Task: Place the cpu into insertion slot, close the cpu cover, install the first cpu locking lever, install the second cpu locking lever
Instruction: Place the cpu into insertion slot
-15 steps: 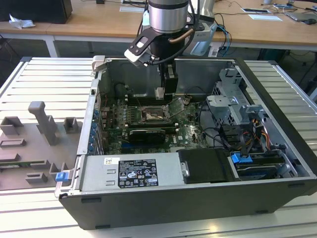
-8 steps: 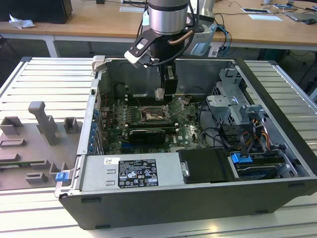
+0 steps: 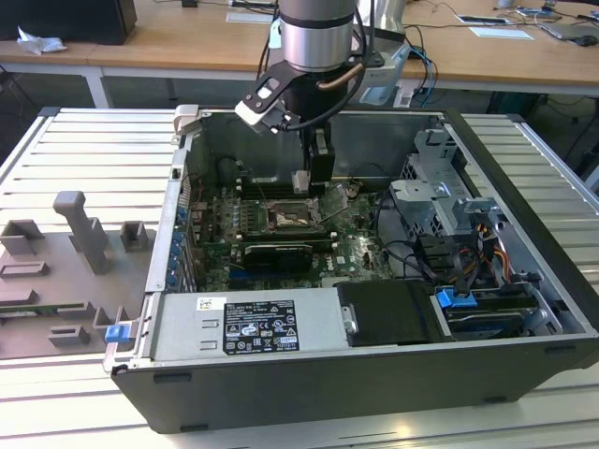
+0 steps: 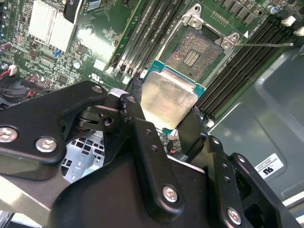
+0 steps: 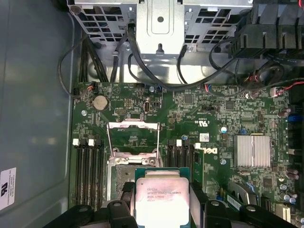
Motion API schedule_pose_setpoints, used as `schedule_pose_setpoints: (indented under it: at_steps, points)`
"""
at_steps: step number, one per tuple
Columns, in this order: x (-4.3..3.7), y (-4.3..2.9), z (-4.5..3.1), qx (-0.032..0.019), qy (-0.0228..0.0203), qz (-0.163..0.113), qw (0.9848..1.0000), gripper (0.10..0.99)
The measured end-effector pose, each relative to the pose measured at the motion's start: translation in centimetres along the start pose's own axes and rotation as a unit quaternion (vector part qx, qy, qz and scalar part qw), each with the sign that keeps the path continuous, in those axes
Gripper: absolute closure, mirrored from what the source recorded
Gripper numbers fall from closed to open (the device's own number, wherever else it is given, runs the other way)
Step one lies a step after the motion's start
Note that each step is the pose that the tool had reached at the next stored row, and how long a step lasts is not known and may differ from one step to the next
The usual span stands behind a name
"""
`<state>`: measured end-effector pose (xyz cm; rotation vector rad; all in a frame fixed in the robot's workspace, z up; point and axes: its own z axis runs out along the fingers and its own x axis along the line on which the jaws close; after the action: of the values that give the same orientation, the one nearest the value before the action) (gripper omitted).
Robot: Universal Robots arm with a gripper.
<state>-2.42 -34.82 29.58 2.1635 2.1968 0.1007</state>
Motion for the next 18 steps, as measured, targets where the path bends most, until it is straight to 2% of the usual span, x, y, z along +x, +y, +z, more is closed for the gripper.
schedule_pose_setpoints:
  at_steps: [3,18]
  points:
    - [0.00,-0.04,0.37,0.0006,0.0000,0.000,1.0000,0.545]
    - [-0.01,-0.08,0.91,0.0015,0.0000,0.000,1.0000,0.545]
